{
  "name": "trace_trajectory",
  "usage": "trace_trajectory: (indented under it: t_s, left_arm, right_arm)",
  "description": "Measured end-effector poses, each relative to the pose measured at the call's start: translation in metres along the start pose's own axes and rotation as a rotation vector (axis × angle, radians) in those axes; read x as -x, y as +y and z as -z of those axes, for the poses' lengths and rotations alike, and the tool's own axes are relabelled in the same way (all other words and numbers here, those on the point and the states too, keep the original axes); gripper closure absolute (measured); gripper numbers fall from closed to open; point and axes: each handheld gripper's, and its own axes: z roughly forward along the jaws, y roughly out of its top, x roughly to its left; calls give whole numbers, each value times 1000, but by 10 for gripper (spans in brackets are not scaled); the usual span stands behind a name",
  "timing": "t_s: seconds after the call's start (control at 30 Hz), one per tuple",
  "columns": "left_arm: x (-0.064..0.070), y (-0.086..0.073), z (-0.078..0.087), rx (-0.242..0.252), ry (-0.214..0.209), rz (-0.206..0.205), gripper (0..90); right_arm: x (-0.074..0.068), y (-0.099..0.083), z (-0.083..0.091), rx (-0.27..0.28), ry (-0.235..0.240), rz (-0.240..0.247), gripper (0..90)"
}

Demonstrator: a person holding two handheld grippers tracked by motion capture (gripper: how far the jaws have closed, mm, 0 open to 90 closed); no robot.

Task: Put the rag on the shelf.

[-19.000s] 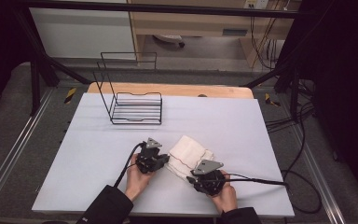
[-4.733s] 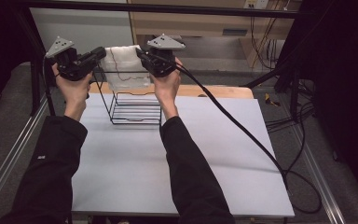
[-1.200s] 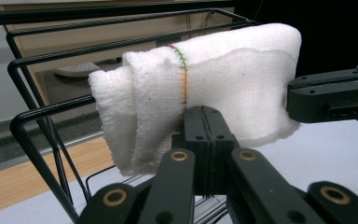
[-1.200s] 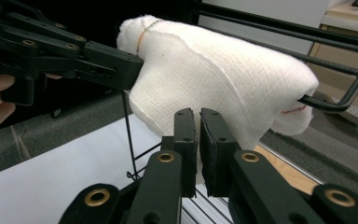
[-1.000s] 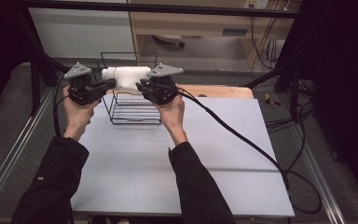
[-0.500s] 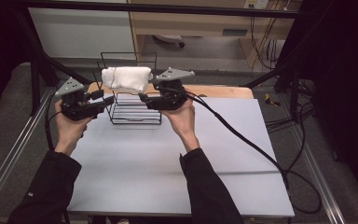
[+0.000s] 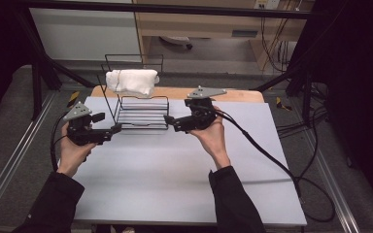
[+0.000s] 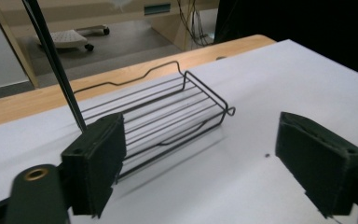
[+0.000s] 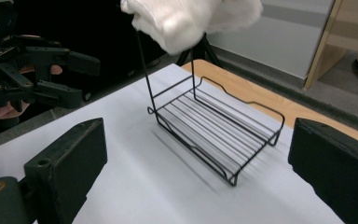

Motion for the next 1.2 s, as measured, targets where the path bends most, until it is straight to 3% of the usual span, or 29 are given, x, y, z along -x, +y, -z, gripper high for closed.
trace_trajectory:
  t_s: [0.3, 0.8, 1.2]
  left_arm:
    - [8, -23, -6, -37, -19, -26, 56]
    - [22, -62, -9, -101, -57, -60, 46]
    - [20, -87, 1, -127, -64, -57, 54]
  right_arm:
    - [22, -43, 32, -21, -15, -30, 11]
    - [47, -123, 77, -73, -29, -44, 2]
    - [59, -177, 107, -90, -57, -98, 2]
